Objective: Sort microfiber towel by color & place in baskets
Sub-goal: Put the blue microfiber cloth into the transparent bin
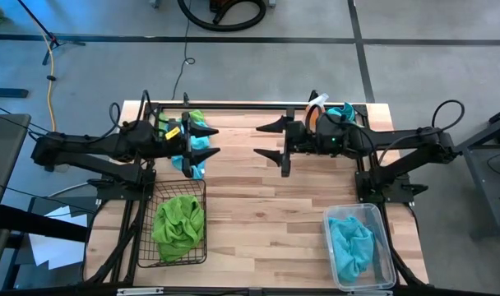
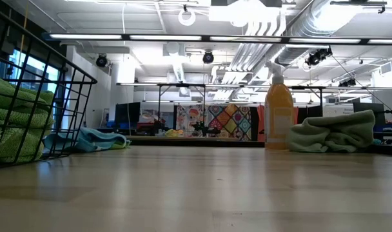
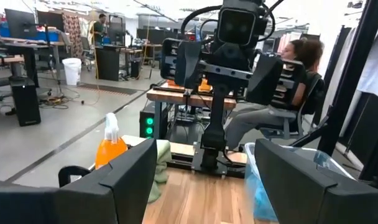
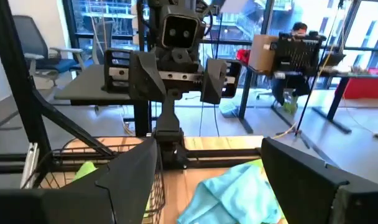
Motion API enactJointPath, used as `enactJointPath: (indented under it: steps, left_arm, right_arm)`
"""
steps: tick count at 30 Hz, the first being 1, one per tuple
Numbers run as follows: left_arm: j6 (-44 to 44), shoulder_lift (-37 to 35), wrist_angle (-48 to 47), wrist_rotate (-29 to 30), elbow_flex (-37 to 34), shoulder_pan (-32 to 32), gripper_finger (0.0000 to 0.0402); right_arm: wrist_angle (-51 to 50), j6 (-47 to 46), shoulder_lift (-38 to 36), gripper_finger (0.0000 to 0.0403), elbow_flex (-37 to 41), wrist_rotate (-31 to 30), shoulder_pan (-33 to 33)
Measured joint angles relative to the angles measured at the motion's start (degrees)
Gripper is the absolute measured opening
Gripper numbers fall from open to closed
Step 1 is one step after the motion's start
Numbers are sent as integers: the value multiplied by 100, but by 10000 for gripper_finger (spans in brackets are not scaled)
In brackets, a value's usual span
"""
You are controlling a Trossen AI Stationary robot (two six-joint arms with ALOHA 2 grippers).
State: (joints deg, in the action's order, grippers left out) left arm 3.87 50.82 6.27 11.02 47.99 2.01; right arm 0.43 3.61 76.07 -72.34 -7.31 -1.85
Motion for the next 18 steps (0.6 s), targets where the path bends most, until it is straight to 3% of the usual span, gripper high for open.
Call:
enactJointPath:
  steps: [18]
  left_arm:
    - [-6, -4, 135, -47, 0, -1, 257]
  right_arm:
    - [-25, -214, 2, 287, 0, -56, 0]
